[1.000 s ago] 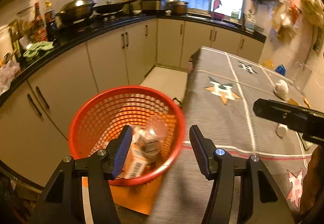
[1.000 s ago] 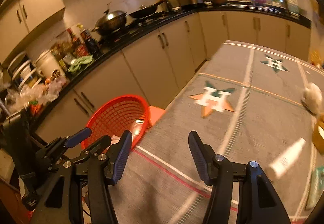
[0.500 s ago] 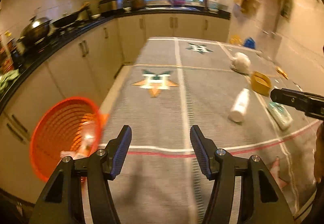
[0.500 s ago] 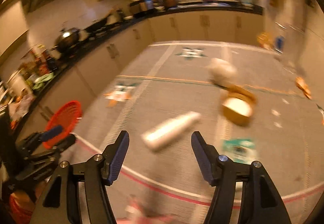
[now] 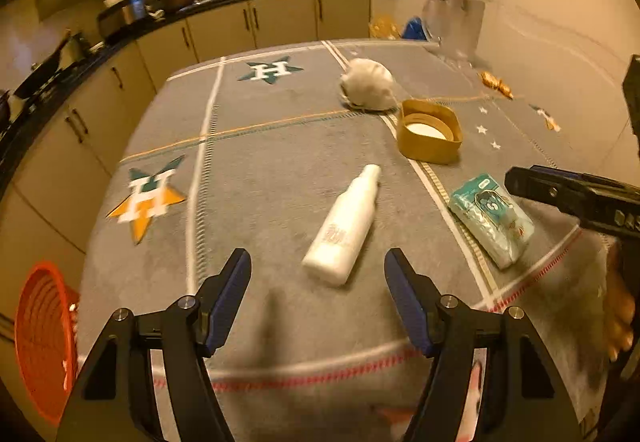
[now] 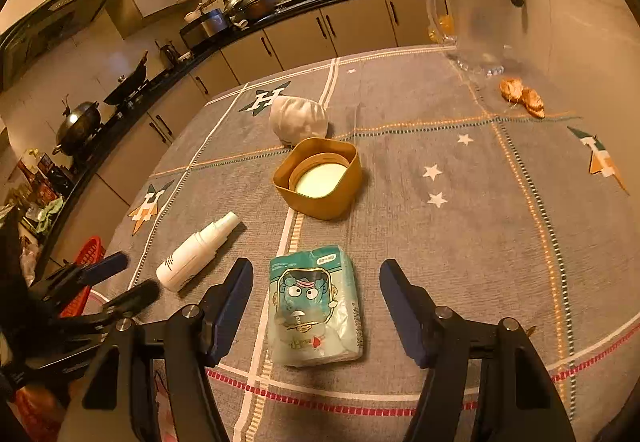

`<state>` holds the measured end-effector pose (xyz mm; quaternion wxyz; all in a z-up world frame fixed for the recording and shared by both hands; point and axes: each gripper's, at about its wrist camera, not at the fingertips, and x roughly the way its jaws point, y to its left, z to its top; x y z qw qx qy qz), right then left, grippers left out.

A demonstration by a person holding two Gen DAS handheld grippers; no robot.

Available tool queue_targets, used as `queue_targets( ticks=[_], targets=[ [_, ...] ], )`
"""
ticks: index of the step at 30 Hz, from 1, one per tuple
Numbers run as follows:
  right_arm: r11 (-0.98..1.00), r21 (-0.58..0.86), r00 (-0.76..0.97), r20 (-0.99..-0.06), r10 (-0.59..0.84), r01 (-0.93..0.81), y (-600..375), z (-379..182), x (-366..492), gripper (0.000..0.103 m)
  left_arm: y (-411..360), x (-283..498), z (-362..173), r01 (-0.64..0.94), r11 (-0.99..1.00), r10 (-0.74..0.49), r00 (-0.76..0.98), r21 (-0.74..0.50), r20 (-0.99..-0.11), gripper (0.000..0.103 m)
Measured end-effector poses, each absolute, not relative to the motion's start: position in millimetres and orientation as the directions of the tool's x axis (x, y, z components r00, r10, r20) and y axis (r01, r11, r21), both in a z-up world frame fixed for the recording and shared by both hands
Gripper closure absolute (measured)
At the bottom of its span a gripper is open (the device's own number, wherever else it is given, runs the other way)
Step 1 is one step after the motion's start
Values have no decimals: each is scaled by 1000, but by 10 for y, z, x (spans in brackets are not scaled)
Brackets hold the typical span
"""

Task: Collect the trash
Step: 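Move both open grippers back toward the table, then grasp the green-printed tissue pack with the right gripper while the left gripper grasps the white spray bottle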

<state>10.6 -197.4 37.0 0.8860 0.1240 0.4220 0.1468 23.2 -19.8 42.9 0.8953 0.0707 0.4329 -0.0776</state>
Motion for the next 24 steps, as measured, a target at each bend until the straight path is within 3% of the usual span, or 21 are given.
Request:
queue_targets(
  ticks=[6,9,12,13,24],
  targets=[
    [921,352,594,-711,377,-165,-1991,305,141,33,-395,503,308,220,970,-50,600,105,-799,36],
    [919,356,583,-716,383,-166,-1986,269,166,33,-431,587,218,222,969,-47,583,104,-811,45],
    [919,356,579,-719,385,-169,-1983,247,181,33,-414,626,144,218,972,-48,564,92,-825,66],
    [920,352,576,-721,384,-173,-1968,243,181,33,-402,632,121,216,972,-48,557,89,-829,68],
    [939,221,537,-775,334,-265,-1650,124,83,31,-186,379,235,143,990,-72,601,19,-796,74]
  ],
)
